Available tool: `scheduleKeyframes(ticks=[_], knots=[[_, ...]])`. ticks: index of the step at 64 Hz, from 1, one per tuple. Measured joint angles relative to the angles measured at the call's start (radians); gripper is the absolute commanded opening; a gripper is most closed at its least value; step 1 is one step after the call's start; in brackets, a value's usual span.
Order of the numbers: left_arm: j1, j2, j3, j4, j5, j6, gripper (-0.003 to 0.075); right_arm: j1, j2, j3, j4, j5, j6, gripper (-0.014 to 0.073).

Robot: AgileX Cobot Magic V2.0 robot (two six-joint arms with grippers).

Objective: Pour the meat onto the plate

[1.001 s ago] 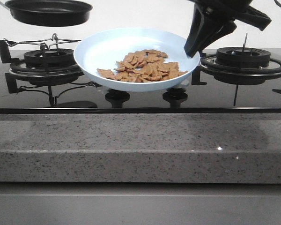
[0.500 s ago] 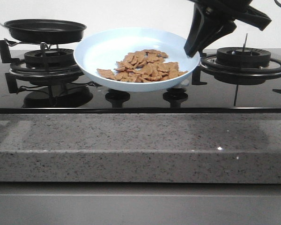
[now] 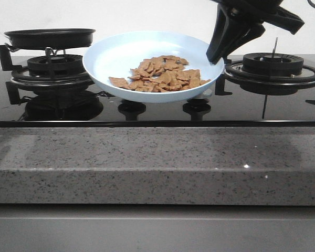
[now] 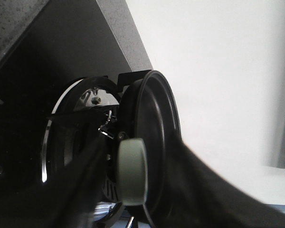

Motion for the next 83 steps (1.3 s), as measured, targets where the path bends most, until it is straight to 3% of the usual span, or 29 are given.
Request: scheduleKeyframes(ticks=[6,46,54,67,83], knots=[[0.000,0.000,0.000,0.016,0.010,0.000,0.0503,0.000,0.000,0.000,0.000,0.000,0.000,-0.0059],[0.000,0.000,0.000,0.051,0.083,0.000,0.0488,0.000,0.000,0.000,0.000,0.000,0.000,-0.0059],[0.000,0.000,0.000,0.054,0.101,0.000,0.0414,0.000,0.000,0.000,0.000,0.000,0.000,-0.0059],[0.000,0.000,0.000,0.066,0.131,0.000,0.0211,0.000,0.000,0.000,0.000,0.000,0.000,-0.0059],[0.000,0.000,0.000,0.074,0.201,0.000,0.0197,0.000,0.000,0.000,0.000,0.000,0.000,-0.0059]])
